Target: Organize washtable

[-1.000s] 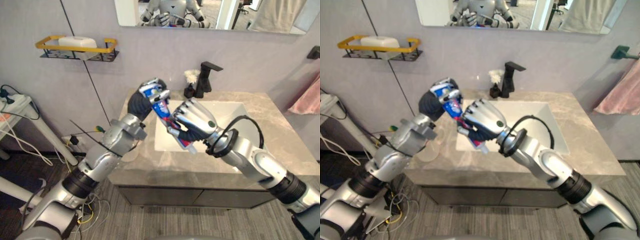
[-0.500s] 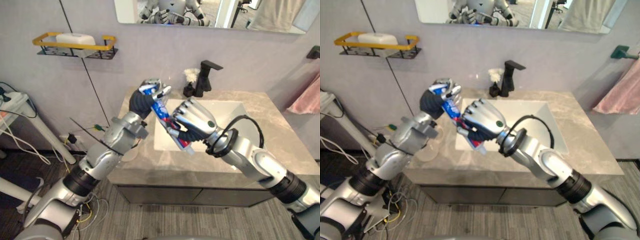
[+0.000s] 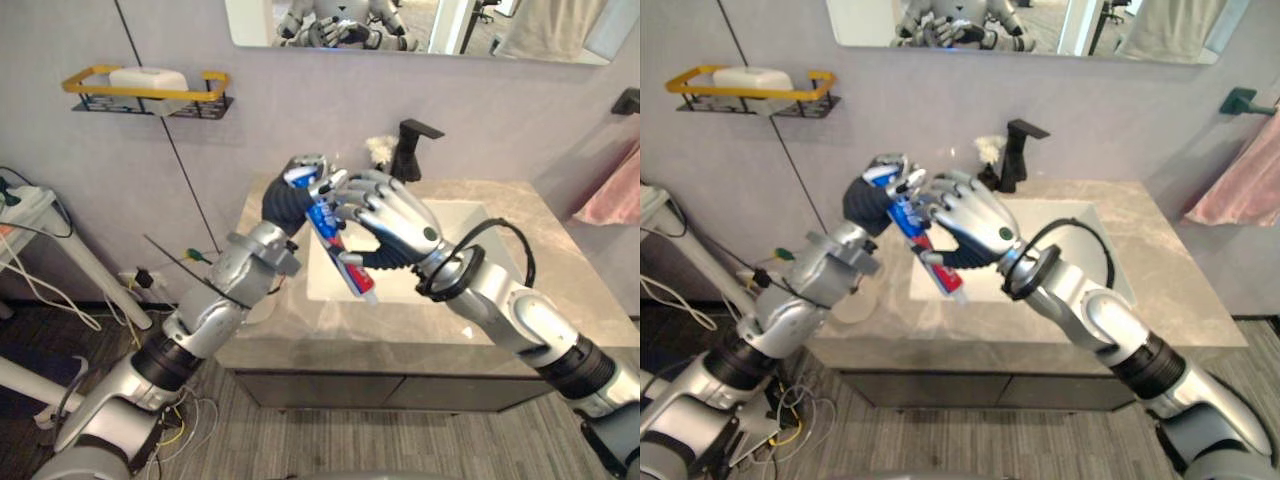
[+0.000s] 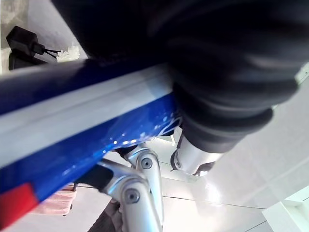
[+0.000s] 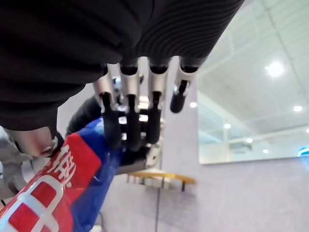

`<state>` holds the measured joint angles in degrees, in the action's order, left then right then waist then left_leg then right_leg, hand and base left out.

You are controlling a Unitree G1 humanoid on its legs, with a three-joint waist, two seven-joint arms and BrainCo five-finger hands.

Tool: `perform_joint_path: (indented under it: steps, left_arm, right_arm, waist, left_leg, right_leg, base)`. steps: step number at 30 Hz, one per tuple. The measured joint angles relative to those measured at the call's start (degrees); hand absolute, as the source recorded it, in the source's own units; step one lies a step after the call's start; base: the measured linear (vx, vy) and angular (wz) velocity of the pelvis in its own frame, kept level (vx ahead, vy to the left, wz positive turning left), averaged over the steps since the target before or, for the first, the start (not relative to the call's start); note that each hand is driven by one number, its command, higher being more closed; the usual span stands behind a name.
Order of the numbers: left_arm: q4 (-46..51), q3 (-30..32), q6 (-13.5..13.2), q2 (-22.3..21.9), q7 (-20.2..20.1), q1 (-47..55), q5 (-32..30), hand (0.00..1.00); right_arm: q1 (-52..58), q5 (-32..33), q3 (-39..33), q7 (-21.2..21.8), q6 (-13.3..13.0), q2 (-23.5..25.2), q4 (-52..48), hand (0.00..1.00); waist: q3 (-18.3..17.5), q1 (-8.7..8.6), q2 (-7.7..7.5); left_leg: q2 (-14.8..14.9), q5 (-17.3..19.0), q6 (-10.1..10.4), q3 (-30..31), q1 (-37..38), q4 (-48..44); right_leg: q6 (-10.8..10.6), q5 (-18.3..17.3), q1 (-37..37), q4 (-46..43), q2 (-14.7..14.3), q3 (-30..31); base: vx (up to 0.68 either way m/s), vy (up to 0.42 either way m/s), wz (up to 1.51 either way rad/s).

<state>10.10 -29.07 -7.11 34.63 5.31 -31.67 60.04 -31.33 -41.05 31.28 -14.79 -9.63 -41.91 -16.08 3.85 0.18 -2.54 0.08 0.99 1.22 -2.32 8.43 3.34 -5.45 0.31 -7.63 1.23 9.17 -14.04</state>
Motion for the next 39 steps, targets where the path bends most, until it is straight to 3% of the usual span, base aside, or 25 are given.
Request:
perform_joint_path:
  steps: [11, 21, 25, 28, 33, 39]
  left_arm:
    - [0.0, 1.0, -0.1, -0.1, 0.0, -0.9, -2.3, 1.0]
    - [3.6, 7.0, -1.2, 0.4, 0.9, -0.9, -4.6, 1.0]
    - [6.2, 10.1, -2.2, 0.4, 1.2, 0.3, -6.6, 1.0]
    - [9.5, 15.9, -2.8, 0.4, 1.3, 5.1, -7.9, 1.0]
    - [13.1, 23.8, -3.4, 0.3, 2.1, 13.7, -11.0, 1.0]
    - [16.6, 28.6, -3.6, -2.7, 2.5, 19.6, -13.1, 1.0]
  right_arm:
    - [0.3, 0.0, -6.1, -1.6, 1.5, 0.5, 0.0, 0.0]
    - [5.4, 0.2, -15.3, -4.1, 3.0, 2.0, -1.3, 0.0]
    - [11.0, 1.3, -25.2, -5.4, 3.9, 5.0, -4.1, 0.0]
    - [18.1, 2.8, -36.1, -6.6, 4.0, 9.5, -6.2, 0.0]
    - [29.3, 7.0, -51.5, -8.8, 7.3, 17.8, -6.5, 0.0]
    - [37.1, 11.6, -57.1, -9.0, 8.5, 25.5, -6.8, 0.0]
  waist:
    - [0.2, -1.01, 0.25]
    - [0.2, -1.09, 0.36]
    - [0.2, -1.25, 0.38]
    - [0.2, -2.51, 0.4]
    - [0.2, -3.53, 0.42]
    - [0.0, -4.31, 0.54]
  left_leg:
    - [0.1, 0.0, 0.0, -0.7, 0.4, 0.3]
    - [0.1, 0.0, 0.0, -0.9, 0.9, 0.6]
    - [0.1, 0.0, 0.0, -1.3, 1.1, 0.7]
    - [0.1, 0.0, 0.0, -1.5, 1.3, 0.8]
    - [0.4, 0.2, 0.1, -2.9, 1.5, 0.8]
    - [1.2, 0.4, 0.5, -4.6, 1.6, 0.8]
  right_leg:
    - [0.0, 0.0, 0.0, 0.0, 0.0, 0.3]
    - [0.0, 0.0, -0.2, -0.1, 0.0, 0.5]
    - [0.0, 0.0, -0.2, 0.0, -0.1, 0.9]
    - [0.0, 0.0, -0.1, 0.0, -0.1, 1.1]
    - [-0.1, 0.1, 0.7, 0.1, -0.4, 2.3]
    - [0.0, 0.6, 1.1, 1.1, -1.4, 3.8]
  base:
    - [0.0, 0.0, -0.02]
    - [-0.01, -0.003, -0.01]
    - [-0.03, -0.007, -0.04]
    - [-0.02, -0.009, -0.06]
    - [-0.04, -0.015, -0.13]
    - [-0.03, -0.029, -0.17]
